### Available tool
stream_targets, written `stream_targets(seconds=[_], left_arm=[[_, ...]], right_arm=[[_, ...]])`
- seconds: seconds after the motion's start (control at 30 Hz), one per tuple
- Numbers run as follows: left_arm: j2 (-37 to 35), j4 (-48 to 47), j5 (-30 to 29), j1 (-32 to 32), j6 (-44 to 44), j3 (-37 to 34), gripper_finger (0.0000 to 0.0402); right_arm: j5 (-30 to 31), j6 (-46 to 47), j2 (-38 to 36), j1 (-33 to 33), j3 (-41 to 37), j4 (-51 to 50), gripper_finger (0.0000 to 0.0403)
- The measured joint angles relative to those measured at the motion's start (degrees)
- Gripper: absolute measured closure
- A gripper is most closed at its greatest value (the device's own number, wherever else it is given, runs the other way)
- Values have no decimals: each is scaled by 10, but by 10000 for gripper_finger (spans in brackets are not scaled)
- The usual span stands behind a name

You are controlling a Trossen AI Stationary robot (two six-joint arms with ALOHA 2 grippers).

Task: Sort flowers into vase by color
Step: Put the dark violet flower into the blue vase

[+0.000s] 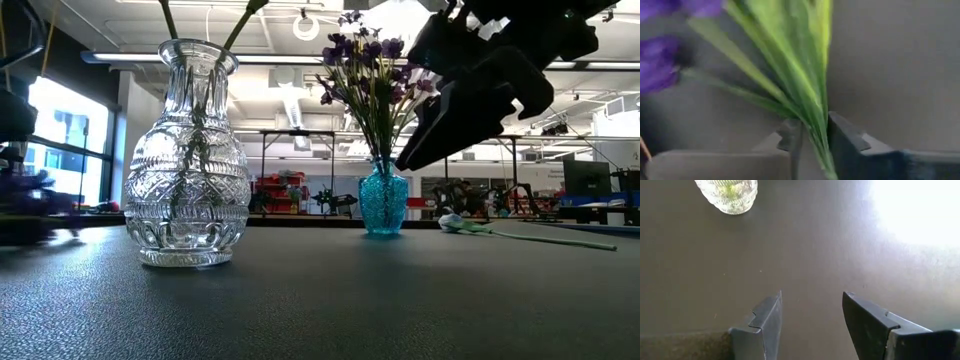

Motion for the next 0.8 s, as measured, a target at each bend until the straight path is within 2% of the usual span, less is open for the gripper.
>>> stream_targets(seconds=[0.17, 0.27, 0.37, 0.47, 0.57, 0.67, 0.73, 0.8], left_arm=[[-44, -66, -28, 16, 32, -1, 391], [-94, -131, -76, 24, 38, -1, 394], [-155, -177, -151, 34, 64, 1, 388], [-210, -211, -262, 50, 117, 24, 389], [-255, -233, -390, 75, 222, 68, 391], [-289, -224, -523, 103, 374, 122, 392], [-303, -199, -611, 121, 485, 157, 392], [-311, -144, -660, 141, 609, 186, 392]], right_arm=[[0, 10, 0, 15, 0, -23, 222], [0, 11, -5, 31, 0, -36, 222], [0, 14, -20, 49, 0, -45, 222], [0, 5, -41, 64, 0, -43, 222], [-1, -21, -63, 69, 0, -25, 222], [-16, -65, -71, 68, 0, 27, 222], [-46, -97, -70, 64, 0, 75, 222], [-81, -120, -61, 57, 0, 135, 222]])
